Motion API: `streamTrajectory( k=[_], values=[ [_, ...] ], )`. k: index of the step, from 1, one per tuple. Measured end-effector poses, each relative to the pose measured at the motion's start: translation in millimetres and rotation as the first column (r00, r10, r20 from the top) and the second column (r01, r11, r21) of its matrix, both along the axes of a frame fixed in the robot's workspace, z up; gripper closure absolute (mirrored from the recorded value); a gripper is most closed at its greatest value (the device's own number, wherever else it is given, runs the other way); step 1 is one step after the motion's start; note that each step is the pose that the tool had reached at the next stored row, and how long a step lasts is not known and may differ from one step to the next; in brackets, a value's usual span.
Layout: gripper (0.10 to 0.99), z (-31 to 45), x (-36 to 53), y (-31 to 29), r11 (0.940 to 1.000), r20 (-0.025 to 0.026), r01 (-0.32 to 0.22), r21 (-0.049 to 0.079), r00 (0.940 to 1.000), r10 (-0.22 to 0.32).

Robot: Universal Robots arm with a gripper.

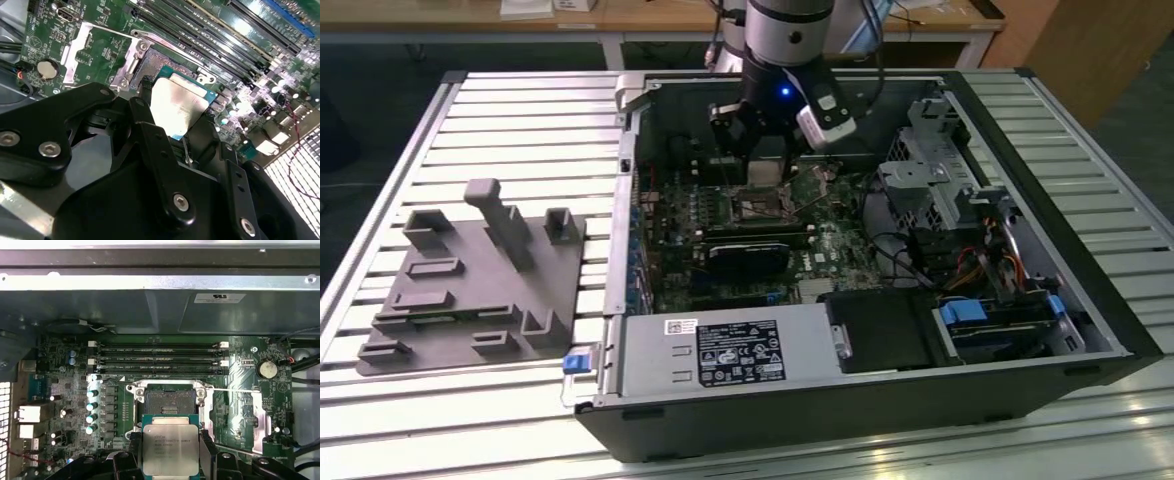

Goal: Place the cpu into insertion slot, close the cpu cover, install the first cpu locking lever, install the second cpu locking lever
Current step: 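Place the cpu into insertion slot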

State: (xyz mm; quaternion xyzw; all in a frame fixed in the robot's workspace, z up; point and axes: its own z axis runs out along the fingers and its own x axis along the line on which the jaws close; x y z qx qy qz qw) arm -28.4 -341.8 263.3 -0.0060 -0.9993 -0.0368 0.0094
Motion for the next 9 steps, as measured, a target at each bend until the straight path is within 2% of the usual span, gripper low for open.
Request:
streamTrajectory(
  k=[9],
  values=[
    [0.549,-7.0,0.0,1.2,1.0,-0.0001,0.006,0.0,1.0,-0.006]
  ],
)
